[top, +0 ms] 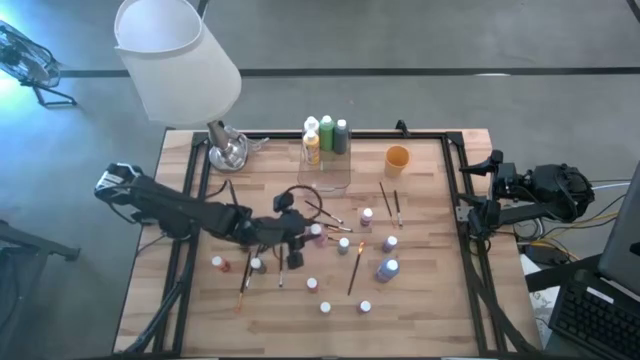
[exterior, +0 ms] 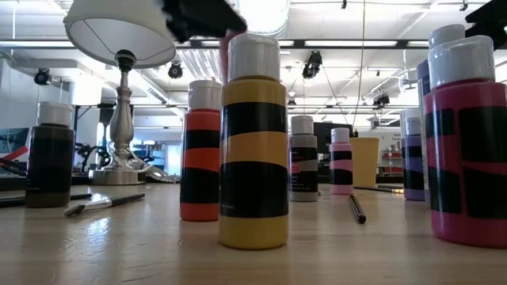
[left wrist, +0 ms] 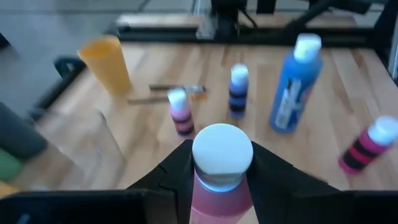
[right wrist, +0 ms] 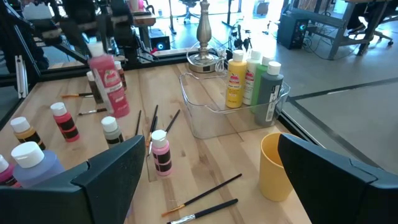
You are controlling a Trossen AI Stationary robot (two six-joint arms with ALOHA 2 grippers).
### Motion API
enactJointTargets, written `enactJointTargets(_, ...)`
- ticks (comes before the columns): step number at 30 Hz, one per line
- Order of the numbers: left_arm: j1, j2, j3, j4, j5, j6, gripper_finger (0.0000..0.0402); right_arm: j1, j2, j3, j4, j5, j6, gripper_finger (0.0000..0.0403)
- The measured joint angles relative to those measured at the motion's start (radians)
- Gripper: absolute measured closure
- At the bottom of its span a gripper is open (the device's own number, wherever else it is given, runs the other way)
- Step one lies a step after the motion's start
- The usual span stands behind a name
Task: Pick & Place Paint Supplies
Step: Put the big pink paint bottle into the bin
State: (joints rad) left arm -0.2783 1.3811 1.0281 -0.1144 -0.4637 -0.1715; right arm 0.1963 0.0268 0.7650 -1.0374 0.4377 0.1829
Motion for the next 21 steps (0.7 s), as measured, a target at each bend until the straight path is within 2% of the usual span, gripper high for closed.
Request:
enactJointTargets(12,0.171,0.000,0.196,0.002,-0.002,0.136,0.0279,0.000,0.000,0.000,0.000,0.000,0.000,0.0039)
enactJointTargets(21,0.329,0.001,0.243,0.001,0.038,0.136,0.0279,0.000,0.000,0.000,0.000,0.000,0.000,0.0039)
